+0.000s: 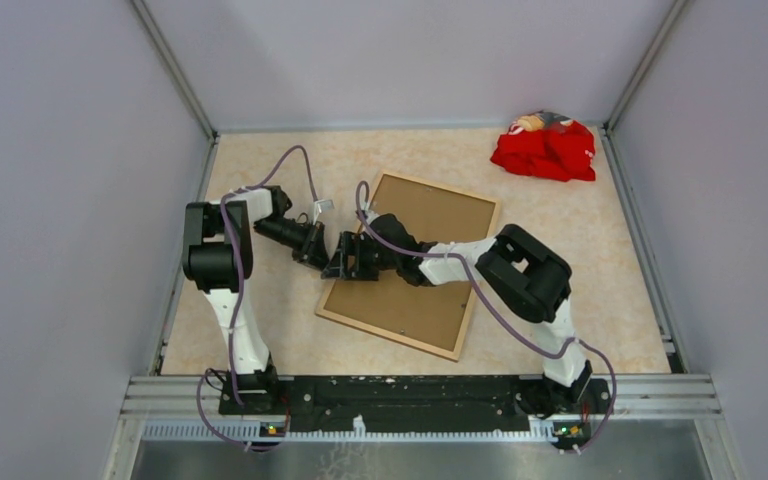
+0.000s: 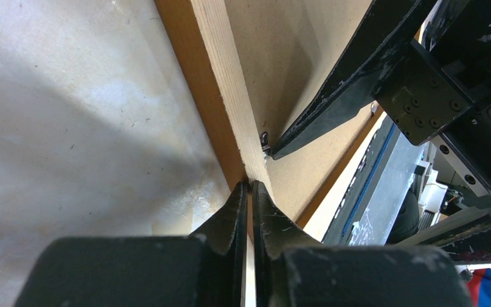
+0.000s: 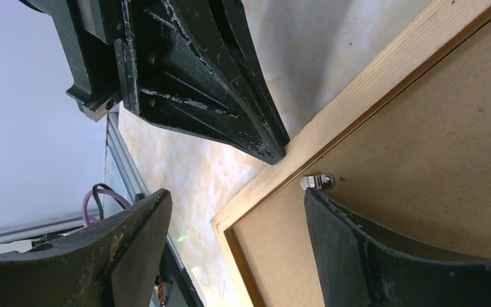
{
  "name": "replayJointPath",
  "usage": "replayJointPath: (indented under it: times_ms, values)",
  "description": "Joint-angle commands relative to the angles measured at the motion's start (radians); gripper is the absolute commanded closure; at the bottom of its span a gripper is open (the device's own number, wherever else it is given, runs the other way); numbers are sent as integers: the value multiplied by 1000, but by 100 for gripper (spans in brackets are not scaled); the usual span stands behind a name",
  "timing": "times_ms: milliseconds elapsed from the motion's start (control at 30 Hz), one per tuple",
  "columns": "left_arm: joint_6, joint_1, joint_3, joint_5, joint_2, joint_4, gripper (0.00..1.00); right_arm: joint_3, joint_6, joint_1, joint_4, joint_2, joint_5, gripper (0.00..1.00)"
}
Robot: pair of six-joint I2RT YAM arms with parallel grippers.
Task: Put the photo into the frame
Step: Install the photo frame at the center of the board.
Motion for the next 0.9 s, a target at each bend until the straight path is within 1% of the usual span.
replayJointPath:
  times_ms: [0, 200, 500, 700, 867]
  values:
    - [24, -10, -22, -59, -18, 56, 93, 37, 5, 19, 19, 53, 31, 24]
    - [27, -10, -22, -58, -18, 53, 93, 37, -12, 19, 5, 52, 75, 25]
    - [28, -10, -22, -58, -16, 53, 94, 30, -80, 21, 0, 40, 139, 26]
    - [31, -10, -21, -69, -25, 48, 94, -53, -96, 35, 62, -71, 124, 25]
    - [31, -11, -15, -69, -23, 44, 94, -108, -96, 48, 61, -125, 151, 24]
